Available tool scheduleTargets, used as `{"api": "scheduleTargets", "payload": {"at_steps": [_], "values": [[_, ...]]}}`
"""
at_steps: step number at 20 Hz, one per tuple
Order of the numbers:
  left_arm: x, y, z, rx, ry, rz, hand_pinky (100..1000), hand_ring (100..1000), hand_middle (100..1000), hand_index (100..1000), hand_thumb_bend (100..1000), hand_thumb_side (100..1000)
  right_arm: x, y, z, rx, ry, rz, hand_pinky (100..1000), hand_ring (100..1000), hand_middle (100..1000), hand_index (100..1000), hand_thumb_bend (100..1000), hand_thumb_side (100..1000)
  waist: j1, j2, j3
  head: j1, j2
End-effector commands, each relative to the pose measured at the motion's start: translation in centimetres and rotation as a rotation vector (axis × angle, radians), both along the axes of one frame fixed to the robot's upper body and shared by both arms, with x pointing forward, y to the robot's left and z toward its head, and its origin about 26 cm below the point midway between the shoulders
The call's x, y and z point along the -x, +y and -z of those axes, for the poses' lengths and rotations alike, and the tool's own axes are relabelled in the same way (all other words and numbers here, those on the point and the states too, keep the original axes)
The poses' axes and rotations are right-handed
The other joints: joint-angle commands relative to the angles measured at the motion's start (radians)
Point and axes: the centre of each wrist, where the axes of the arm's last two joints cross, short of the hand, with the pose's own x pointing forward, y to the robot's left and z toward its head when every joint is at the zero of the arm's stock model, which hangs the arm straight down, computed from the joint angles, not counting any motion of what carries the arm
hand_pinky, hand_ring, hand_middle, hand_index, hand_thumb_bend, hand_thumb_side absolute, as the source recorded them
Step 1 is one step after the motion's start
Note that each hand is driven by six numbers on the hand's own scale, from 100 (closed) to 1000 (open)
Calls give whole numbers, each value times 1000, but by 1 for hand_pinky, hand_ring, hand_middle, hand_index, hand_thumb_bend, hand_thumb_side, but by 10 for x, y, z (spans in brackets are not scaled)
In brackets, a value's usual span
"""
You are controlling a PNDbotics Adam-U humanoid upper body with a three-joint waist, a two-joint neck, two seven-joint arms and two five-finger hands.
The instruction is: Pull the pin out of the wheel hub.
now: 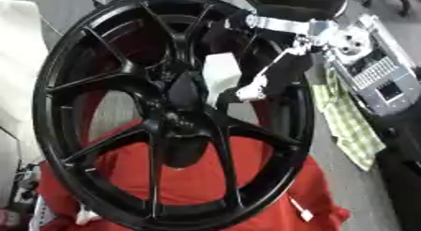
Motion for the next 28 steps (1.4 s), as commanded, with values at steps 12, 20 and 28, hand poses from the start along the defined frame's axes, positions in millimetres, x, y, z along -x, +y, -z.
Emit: {"api": "scheduleTargets", "payload": {"at_steps": [12, 20, 28], "values": [[1, -2, -8, -8, -30, 14, 720, 590, 552, 652, 104, 803, 3, -2, -6, 9, 6, -1, 937, 882, 578, 744, 424, 223, 4, -6, 4, -8, 6], [1, -3, -8, -7, -30, 15, 720, 590, 553, 652, 105, 804, 2, -3, -4, 10, 20, 1, 923, 871, 546, 716, 368, 216, 3, -4, 8, -10, 6], [1, -3, -8, -7, -31, 17, 721, 591, 553, 652, 106, 804, 2, -3, -3, 1, 34, 1, 905, 849, 503, 679, 278, 152, 3, -3, 11, -13, 6]]}}
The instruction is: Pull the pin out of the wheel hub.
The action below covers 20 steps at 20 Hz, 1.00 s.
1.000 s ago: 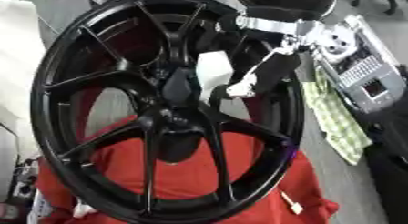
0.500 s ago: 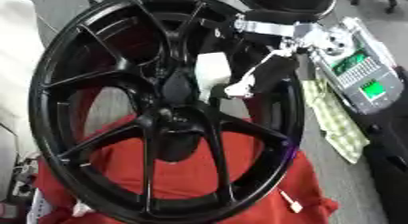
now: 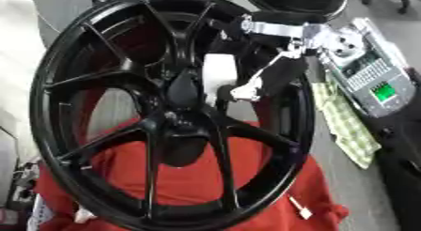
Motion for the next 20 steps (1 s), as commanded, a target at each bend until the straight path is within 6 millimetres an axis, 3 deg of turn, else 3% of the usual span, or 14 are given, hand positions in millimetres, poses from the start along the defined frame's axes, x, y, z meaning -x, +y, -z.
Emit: {"api": "scheduleTargets", "payload": {"at_steps": [1, 5, 11, 20], "values": [[2, -1, -8, -11, -30, 8, 721, 591, 553, 652, 106, 804, 1, -3, -7, -7, -12, 6, 899, 838, 486, 663, 258, 130, 6, -13, 1, -6, 6], [2, -1, -8, -10, -29, 8, 721, 590, 553, 652, 109, 806, 2, -4, -8, -47, 5, 22, 872, 792, 418, 602, 185, 104, 4, -15, 1, -9, 6], [2, -1, -8, -10, -29, 8, 721, 589, 553, 652, 108, 803, 6, -6, -16, -110, 21, 37, 852, 747, 363, 553, 178, 100, 4, -23, 0, -12, 6], [3, 0, -7, -12, -23, 9, 722, 589, 554, 653, 109, 801, 23, -21, -54, -227, 8, 19, 844, 718, 332, 526, 177, 100, 3, -38, -2, -18, 6]]}}
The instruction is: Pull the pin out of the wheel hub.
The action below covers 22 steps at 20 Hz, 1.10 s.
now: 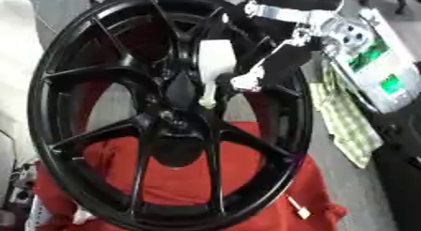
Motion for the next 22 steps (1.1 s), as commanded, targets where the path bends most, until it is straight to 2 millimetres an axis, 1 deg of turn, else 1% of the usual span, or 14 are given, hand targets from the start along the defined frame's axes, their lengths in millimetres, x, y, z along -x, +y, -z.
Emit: {"api": "scheduleTargets", "payload": {"at_steps": [1, 5, 10, 14, 18, 20, 22], "values": [[3, 0, -7, -12, -24, 7, 722, 589, 554, 653, 109, 801, 10, -12, -25, -43, -32, 2, 846, 716, 329, 523, 174, 100, 6, -27, -1, -6, 6], [3, 0, -7, -12, -23, 6, 722, 588, 554, 653, 110, 801, 16, -26, -43, -126, -6, 1, 853, 715, 322, 520, 151, 100, 6, -29, -1, -7, 6], [3, 1, -6, -10, -22, 5, 722, 588, 554, 653, 110, 803, 23, -52, -68, -271, 11, 28, 861, 716, 316, 517, 125, 100, 7, -28, -2, -6, 6], [3, 1, -6, -9, -21, 4, 722, 587, 554, 653, 109, 803, 30, -73, -82, -358, 3, 58, 863, 715, 312, 515, 110, 100, 9, -26, -5, -4, 6], [4, 2, -6, -8, -24, -5, 722, 586, 553, 653, 108, 803, 38, -105, -91, -431, -42, 158, 862, 716, 314, 518, 108, 100, 13, -23, -12, 1, 5], [4, 2, -6, -7, -27, -10, 722, 586, 553, 653, 108, 802, 42, -125, -91, -462, -74, 238, 861, 718, 318, 522, 113, 100, 16, -20, -16, 6, 2], [4, 3, -6, -5, -31, -13, 722, 586, 553, 653, 107, 802, 47, -145, -87, -485, -116, 334, 860, 719, 328, 531, 120, 100, 19, -15, -21, 12, -3]]}}
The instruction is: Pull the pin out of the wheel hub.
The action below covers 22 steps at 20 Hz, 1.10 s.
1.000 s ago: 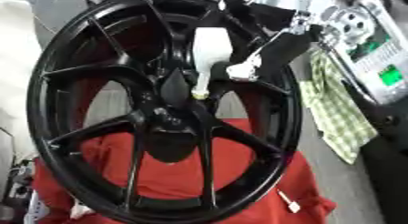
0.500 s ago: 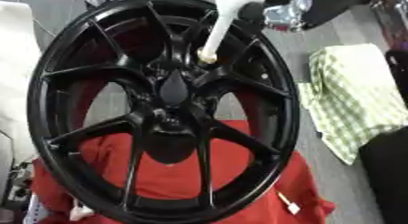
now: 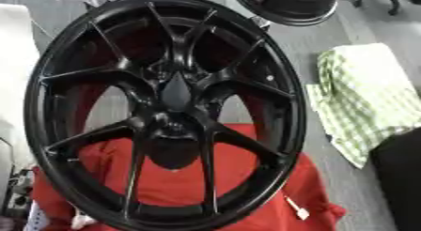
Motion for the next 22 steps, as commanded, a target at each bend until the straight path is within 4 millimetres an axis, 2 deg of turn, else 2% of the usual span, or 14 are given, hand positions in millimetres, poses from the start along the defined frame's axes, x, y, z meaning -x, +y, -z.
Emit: {"api": "scheduleTargets", "payload": {"at_steps": [1, 5, 9, 15, 19, 22], "values": [[2, 1, -8, -6, -36, -6, 722, 586, 553, 653, 107, 802, 18, -31, -13, -15, -94, 152, 859, 720, 331, 534, 122, 100, 10, -9, -5, 10, -4], [2, 1, -9, 0, -44, -12, 722, 586, 553, 653, 106, 801, 27, -61, 13, -31, -113, 344, 856, 726, 348, 550, 137, 100, 22, 1, -14, 19, -16], [2, 0, -9, 8, -52, -15, 721, 586, 553, 653, 105, 802, 34, -81, 57, -26, -80, 502, 858, 731, 356, 558, 142, 100, 33, 12, -21, 27, -30], [1, -2, -10, 19, -59, -12, 722, 586, 553, 653, 105, 804, 44, -96, 116, -56, -26, 672, 868, 754, 395, 597, 152, 100, 47, 26, -20, 29, -47], [0, -3, -10, 24, -64, -9, 722, 586, 553, 653, 104, 805, 51, -99, 149, -24, -4, 746, 896, 820, 527, 710, 233, 100, 54, 36, -19, 33, -55], [0, -4, -10, 28, -63, -5, 722, 586, 553, 652, 105, 807, 56, -99, 168, -4, 28, 785, 912, 839, 584, 748, 261, 100, 59, 40, -20, 35, -58]]}}
